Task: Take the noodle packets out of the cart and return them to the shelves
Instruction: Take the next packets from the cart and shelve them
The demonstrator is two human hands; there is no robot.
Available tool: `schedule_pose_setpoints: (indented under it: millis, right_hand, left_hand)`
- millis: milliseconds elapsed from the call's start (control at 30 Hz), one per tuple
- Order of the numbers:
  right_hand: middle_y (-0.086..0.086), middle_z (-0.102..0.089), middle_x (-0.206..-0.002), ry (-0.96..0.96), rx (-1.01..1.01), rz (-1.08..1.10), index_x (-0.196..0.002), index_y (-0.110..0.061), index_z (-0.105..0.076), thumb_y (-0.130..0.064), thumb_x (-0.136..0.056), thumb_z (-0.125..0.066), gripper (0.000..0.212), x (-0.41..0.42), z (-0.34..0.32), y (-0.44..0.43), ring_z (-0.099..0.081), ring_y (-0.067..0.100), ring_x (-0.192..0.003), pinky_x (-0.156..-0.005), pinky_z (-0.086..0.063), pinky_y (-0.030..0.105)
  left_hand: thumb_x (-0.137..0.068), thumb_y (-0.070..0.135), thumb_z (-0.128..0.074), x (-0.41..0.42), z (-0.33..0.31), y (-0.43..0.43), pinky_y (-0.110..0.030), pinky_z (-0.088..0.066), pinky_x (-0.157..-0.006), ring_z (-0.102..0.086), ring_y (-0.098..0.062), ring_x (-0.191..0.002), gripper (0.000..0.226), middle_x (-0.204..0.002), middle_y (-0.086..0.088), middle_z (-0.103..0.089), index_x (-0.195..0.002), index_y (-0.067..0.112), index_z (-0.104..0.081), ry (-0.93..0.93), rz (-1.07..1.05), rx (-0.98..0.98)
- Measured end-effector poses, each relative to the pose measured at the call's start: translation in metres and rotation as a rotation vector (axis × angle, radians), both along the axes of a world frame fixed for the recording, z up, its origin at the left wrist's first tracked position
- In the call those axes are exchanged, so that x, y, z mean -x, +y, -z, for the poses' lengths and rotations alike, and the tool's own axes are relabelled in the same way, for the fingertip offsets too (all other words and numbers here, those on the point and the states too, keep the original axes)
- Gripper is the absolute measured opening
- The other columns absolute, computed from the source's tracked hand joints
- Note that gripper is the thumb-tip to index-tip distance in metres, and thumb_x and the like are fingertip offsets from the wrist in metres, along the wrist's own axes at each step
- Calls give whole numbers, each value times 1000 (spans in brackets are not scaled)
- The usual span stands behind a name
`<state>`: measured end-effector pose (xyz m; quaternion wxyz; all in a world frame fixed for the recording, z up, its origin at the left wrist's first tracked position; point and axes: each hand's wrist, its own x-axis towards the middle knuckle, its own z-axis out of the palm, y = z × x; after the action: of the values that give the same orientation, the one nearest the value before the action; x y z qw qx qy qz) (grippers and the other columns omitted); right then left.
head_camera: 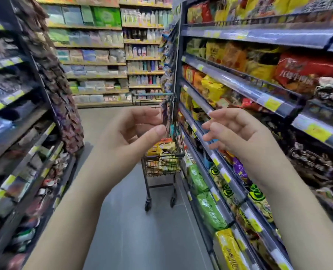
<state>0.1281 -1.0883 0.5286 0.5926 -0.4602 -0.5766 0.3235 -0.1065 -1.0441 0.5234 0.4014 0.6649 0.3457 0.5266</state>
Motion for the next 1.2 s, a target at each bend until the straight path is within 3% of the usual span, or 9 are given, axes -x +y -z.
schedule_pose_setpoints:
  millis: [233, 367, 600, 933, 1200]
  right_hand:
    - [7, -76, -106, 44, 52, -74, -110, -23, -70, -44, -76, -72, 40, -26, 39, 141, -75, 20, -94, -84, -63, 37]
    - [6, -77, -105, 61, 84, -150, -112, -21, -69, -40, -77, -73, 40, -56, 57, 233, -75, 19, -94, -84, -62, 33]
    - [8, -76, -105, 130, 141, -219, -111, -23, -71, -46, -73, -75, 44, -100, 60, 381, -75, 21, -92, -80, -60, 32]
    - [9, -75, -107, 186, 199, -237, -113, -21, -70, -42, -76, -74, 43, -106, 83, 510, -74, 17, -92, -80, -60, 28]
    - [9, -75, -103, 104, 246, -184, -114, -18, -70, -31, -82, -74, 35, -89, 109, 619, -75, 17, -90, -79, -60, 27]
  left_hand:
    - [-83, 32, -76, -25, 36, 124, -51, -58, -91, -72, -19, -105, 37, -113, -2, -75, -118, 20, -68, 28, -39, 78]
    - [-85, 29, -73, -55, 45, 207, -46, -60, -93, -72, -15, -105, 35, -113, 2, -75, -119, 22, -68, 49, -77, 96]
    - [-82, 28, -71, -101, 44, 340, -38, -60, -94, -71, -27, -108, 39, -113, -4, -75, -119, 16, -67, -34, -96, 161]
    - [-84, 28, -75, -105, 75, 463, -35, -60, -92, -71, -20, -105, 40, -114, -4, -74, -121, 14, -66, -45, -104, 254]
    - [-84, 26, -75, -86, 101, 592, -37, -59, -95, -71, -25, -107, 42, -117, -4, -74, -123, 14, -66, -23, -28, 265]
